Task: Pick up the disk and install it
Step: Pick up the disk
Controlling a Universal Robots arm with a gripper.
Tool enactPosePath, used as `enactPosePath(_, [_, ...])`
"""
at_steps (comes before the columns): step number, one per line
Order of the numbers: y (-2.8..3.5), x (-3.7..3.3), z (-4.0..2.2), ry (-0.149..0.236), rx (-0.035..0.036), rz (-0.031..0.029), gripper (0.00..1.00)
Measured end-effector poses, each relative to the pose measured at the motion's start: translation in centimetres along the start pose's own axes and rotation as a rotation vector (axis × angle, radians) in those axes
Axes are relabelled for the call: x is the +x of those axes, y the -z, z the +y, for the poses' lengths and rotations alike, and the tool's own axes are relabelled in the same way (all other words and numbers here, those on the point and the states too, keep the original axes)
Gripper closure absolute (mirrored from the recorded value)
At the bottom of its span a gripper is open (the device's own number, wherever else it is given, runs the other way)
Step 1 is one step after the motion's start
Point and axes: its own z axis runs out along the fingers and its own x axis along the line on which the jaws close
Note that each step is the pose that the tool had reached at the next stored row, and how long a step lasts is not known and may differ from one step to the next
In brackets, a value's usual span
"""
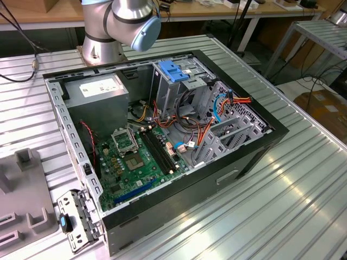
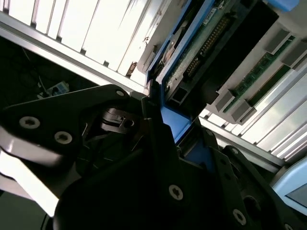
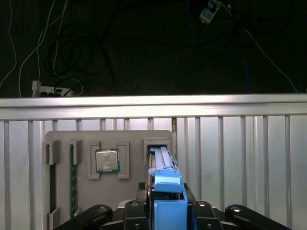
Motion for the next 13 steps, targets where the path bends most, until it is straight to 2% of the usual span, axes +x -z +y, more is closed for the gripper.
enactPosePath(3, [0.20, 0.01, 0.01, 0.000, 0.0003, 0.0171, 0.63])
enactPosePath(5, [0.39, 0.01, 0.01, 0.000, 0.0004, 0.0247, 0.63])
enactPosePath(9, [1.06, 0.00, 0.02, 0.000, 0.0006, 0.0293, 0.63])
enactPosePath(13, [1.81, -0.01, 0.04, 0.000, 0.0006, 0.0301, 0.63])
